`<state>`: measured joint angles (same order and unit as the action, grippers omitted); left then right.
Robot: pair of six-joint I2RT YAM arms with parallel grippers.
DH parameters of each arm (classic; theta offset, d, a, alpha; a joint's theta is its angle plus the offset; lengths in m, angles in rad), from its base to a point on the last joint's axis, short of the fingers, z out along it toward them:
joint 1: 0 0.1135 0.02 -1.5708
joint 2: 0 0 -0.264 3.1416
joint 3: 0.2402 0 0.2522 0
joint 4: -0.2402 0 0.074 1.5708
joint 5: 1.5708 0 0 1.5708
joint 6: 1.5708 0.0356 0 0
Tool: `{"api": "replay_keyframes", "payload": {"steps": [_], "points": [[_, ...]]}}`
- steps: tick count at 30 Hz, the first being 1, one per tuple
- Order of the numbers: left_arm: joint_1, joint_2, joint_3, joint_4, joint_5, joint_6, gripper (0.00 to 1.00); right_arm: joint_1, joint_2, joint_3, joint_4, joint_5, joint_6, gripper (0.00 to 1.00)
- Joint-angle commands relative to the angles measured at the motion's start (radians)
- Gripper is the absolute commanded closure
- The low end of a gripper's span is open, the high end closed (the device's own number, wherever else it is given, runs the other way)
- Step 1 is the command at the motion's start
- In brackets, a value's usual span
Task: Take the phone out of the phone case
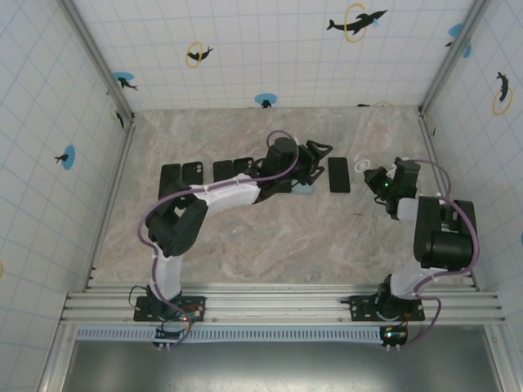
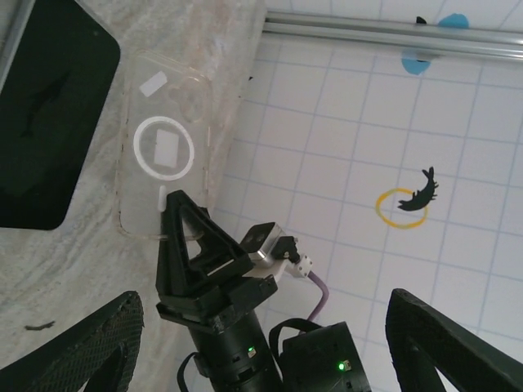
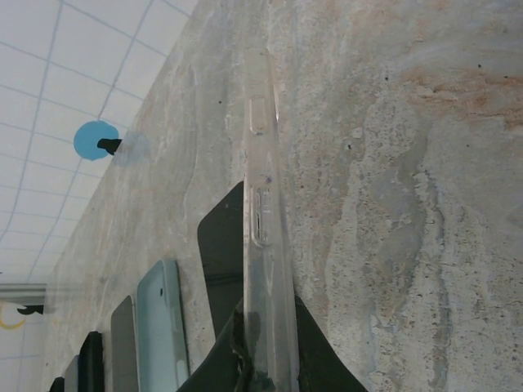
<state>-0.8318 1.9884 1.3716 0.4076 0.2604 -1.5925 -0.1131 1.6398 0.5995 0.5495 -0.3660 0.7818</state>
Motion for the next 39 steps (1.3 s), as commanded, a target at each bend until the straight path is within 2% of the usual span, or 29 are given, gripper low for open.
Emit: {"api": "replay_keyframes", "payload": {"steps": [1, 8, 15, 22, 30, 39], "points": [[0.014, -0.067, -0.015, 0.038, 0.023, 0.032, 0.21, -0.005, 0.025, 0.035, 0.037, -0.009, -0.016, 0.96], [0.023, -0.083, -0.061, 0.098, 0.038, 0.005, 0.19, -0.005, 0.062, 0.028, 0.043, -0.008, -0.024, 0.91], [0.026, -0.072, -0.048, 0.108, 0.054, -0.004, 0.18, -0.005, 0.056, 0.023, -0.009, -0.009, -0.058, 0.79], [0.026, -0.051, -0.044, 0.129, 0.07, -0.029, 0.17, -0.004, 0.021, 0.034, -0.121, 0.023, -0.145, 0.6], [0.026, -0.048, -0.048, 0.127, 0.077, -0.029, 0.16, -0.006, -0.014, 0.061, -0.24, 0.073, -0.248, 0.48], [0.033, -0.057, -0.058, 0.097, 0.077, -0.009, 0.14, -0.005, -0.017, 0.117, -0.361, 0.106, -0.326, 0.39]]}}
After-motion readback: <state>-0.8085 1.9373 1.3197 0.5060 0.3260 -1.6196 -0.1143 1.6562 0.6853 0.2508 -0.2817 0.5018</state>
